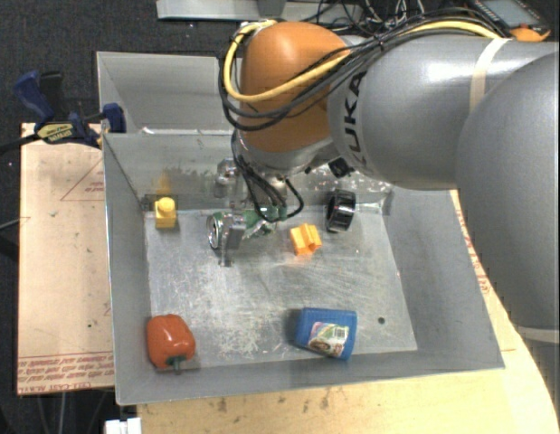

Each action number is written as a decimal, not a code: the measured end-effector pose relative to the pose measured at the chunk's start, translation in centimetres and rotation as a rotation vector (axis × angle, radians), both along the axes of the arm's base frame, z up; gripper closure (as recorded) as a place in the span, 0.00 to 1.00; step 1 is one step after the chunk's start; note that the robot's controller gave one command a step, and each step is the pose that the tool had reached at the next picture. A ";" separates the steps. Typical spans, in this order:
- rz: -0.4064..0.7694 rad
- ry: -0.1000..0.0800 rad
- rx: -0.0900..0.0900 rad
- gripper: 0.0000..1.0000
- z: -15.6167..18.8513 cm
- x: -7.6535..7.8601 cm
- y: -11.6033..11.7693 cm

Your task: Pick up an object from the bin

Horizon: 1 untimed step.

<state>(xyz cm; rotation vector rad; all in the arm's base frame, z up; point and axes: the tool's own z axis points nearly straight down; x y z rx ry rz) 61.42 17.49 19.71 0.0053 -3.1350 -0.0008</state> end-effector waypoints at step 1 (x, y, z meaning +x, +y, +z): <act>-0.003 -0.008 0.001 0.00 0.5 0.2 -0.1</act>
Offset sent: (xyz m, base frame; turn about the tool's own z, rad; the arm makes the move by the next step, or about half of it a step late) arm 0.0370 -0.0217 -0.1171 -0.1989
